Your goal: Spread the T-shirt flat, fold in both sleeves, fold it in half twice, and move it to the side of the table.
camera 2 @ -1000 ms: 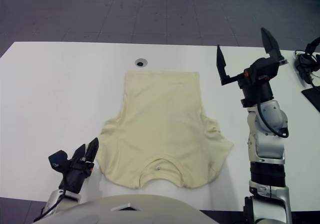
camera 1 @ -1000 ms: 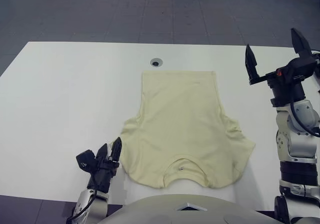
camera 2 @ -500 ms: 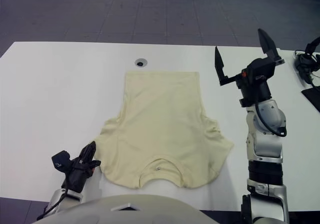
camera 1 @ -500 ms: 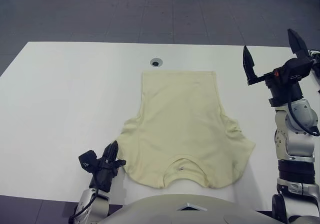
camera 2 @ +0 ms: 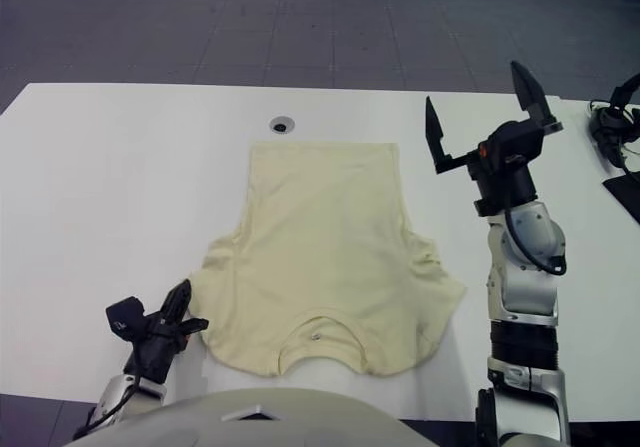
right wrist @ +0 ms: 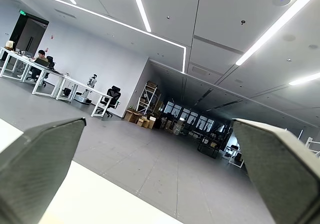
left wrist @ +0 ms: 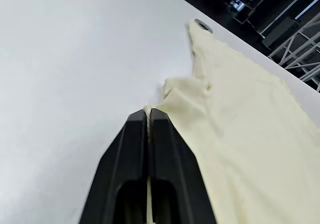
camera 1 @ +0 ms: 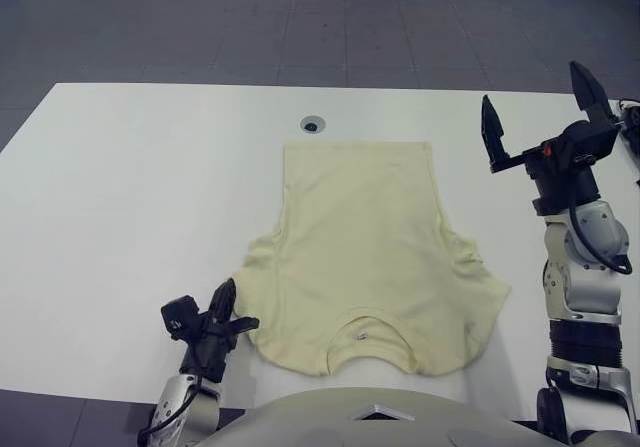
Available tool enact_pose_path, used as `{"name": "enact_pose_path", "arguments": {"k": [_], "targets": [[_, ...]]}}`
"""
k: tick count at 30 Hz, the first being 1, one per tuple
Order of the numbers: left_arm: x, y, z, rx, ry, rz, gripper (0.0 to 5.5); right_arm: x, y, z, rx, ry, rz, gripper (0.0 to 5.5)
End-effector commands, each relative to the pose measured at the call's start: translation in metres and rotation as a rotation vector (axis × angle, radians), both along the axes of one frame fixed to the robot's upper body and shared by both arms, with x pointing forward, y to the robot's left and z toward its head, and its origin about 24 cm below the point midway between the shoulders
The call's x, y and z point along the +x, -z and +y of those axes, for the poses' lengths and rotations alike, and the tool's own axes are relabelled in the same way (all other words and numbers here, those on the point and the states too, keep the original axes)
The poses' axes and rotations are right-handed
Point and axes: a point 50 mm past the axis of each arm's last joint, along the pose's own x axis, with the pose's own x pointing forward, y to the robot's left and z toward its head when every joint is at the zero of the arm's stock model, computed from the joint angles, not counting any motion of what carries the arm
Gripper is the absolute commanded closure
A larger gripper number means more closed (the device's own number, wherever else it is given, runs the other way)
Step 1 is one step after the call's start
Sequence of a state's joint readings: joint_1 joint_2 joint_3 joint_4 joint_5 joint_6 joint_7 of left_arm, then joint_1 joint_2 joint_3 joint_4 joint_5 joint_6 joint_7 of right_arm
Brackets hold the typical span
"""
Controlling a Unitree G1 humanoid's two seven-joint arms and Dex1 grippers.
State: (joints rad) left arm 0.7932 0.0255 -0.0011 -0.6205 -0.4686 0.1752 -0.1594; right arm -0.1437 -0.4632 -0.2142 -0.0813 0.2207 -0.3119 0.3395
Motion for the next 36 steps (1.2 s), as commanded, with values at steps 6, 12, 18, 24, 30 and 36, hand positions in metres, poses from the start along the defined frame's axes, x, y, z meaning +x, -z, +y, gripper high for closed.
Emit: {"name": "enact_pose_path", "arguments": {"k": [6, 12, 18, 24, 30, 36], "targets": [[0.010, -0.018, -0.028, 0.234, 0.352, -0.136, 5.47, -0.001, 0.007, -0.001, 0.014, 0.020, 0.010, 0.10], [0.005, -0.010, -0.052, 0.418, 0.631, -0.176, 5.47, -0.002, 0.011, -0.001, 0.020, 0.025, 0.017, 0.10], [0.004, -0.007, -0.061, 0.586, 0.749, -0.214, 5.47, -0.001, 0.013, -0.002, 0.019, 0.030, 0.025, 0.10], [0.003, 0.007, -0.057, 0.689, 0.809, -0.161, 5.47, 0.001, 0.015, -0.003, 0.017, 0.035, 0.034, 0.10], [0.007, 0.001, -0.057, 0.669, 0.776, -0.201, 5.47, -0.001, 0.018, -0.004, 0.010, 0.026, 0.049, 0.10], [0.004, -0.001, -0.058, 0.634, 0.798, -0.197, 5.23, -0.002, 0.020, -0.006, 0.009, 0.021, 0.056, 0.10]]}}
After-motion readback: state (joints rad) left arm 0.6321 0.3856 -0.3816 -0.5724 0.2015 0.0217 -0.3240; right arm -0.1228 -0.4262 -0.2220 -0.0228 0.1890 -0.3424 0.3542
